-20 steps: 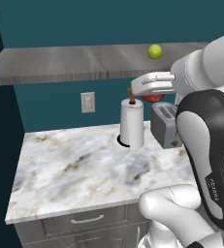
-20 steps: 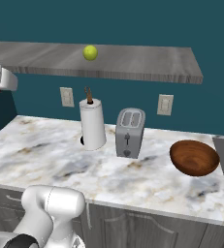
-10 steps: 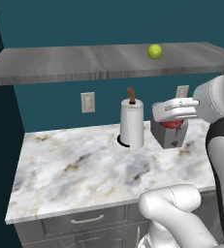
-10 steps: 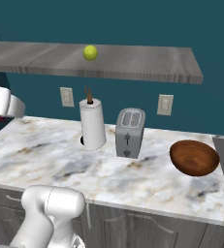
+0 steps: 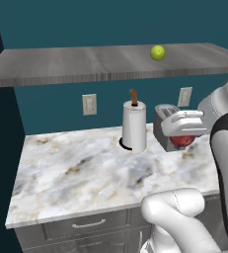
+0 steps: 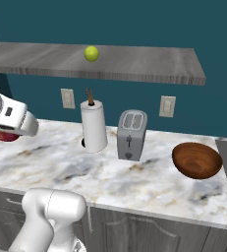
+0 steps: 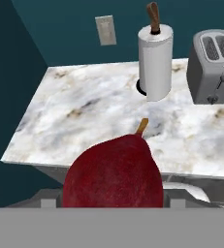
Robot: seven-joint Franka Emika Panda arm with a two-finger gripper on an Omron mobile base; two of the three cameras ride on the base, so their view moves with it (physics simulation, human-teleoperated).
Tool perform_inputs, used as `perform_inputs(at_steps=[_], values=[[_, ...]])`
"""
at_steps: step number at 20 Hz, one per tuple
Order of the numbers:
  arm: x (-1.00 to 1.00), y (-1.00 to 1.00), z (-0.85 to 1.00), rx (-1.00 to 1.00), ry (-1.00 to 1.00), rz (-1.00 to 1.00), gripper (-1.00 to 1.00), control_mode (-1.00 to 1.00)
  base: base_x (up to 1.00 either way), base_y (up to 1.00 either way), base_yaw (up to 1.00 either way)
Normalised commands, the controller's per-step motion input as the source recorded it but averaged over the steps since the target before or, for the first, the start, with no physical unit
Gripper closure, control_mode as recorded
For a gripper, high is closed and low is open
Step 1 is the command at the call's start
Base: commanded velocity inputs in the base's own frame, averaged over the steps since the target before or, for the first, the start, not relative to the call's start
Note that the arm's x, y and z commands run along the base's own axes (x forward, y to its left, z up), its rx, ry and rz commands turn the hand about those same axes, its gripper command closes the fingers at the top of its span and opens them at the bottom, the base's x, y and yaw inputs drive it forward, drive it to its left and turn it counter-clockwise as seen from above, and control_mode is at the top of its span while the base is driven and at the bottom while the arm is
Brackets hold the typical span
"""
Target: Pick the pears from the cabinet and place them in one bowl. Pick the sweet potato from the sink and place it in the other bowl.
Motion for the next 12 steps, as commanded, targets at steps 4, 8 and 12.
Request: perform_inputs(at_steps=[4,8,12], values=[[0.06,-0.03,-0.68,-0.12,0.05,-0.13,1.00,-1.00,0.00,0.00,0.00],[0.10,-0.20,-0.63,-0.12,0.00,-0.13,1.00,-1.00,0.00,0.00,0.00],[0.21,-0.47,-0.45,-0.09,0.10,-0.11,1.00,-1.00,0.00,0.00,0.00]])
